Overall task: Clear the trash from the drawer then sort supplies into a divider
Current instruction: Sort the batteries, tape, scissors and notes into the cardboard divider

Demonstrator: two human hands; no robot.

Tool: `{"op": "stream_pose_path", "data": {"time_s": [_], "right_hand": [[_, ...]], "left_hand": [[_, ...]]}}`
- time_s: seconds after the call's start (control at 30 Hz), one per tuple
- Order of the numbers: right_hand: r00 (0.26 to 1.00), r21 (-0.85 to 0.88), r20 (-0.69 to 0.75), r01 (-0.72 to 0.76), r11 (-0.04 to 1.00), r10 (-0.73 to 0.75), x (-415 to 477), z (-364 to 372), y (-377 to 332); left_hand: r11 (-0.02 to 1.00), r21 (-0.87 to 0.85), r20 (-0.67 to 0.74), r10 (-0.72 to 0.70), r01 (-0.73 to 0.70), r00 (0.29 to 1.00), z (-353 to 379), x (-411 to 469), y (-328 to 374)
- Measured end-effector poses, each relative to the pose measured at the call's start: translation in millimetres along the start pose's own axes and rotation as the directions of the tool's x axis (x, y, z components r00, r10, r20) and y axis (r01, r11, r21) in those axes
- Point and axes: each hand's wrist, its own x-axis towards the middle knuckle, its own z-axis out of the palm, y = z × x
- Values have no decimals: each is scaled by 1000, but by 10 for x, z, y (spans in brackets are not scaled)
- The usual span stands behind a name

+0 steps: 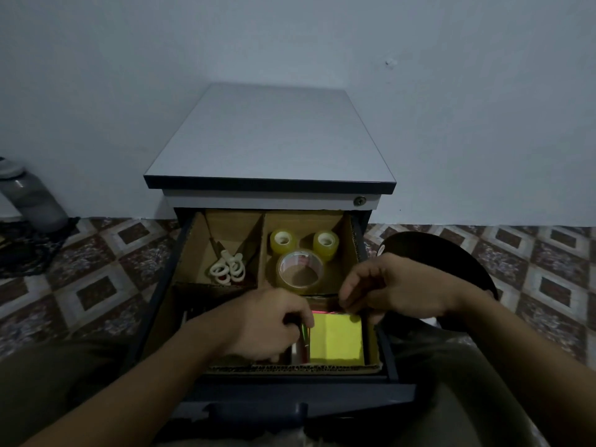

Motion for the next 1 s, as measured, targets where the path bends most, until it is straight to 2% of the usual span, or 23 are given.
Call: {"op": "stream_pose_path", "data": {"time_s": [0.23, 0.3, 0.37, 0.47, 0.6, 0.67, 0.77, 1.0], "right_hand": [[974, -325, 149, -113, 939, 169, 142, 231, -93], [961, -330, 178, -144, 933, 211, 214, 255, -115], [953, -268, 185, -185, 945, 239, 250, 242, -143], [958, -120, 169, -214, 970, 232, 202, 182, -133], [978, 127, 71, -203, 971, 196, 34, 73, -71], [981, 212, 21, -195, 958, 195, -10, 31, -59], [978, 272, 10, -205, 940, 210, -5, 25, -51], [982, 315, -30, -169, 934, 188, 31, 61, -31]], "left_hand": [[984, 68, 232, -175, 164, 957, 26, 251, 107], [974, 94, 284, -224, 206, 932, -4, 283, 149], [968, 48, 314, -247, 245, 917, -18, 309, 164], [964, 7, 230, -259, 264, 938, -29, 344, 123], [921, -137, 302, -311, 364, 901, -44, 397, -29], [910, -185, 287, -312, 372, 906, -20, 401, -86], [906, -210, 270, -308, 368, 912, 52, 409, -44], [941, -221, 289, -189, 257, 938, 7, 327, 44]]}}
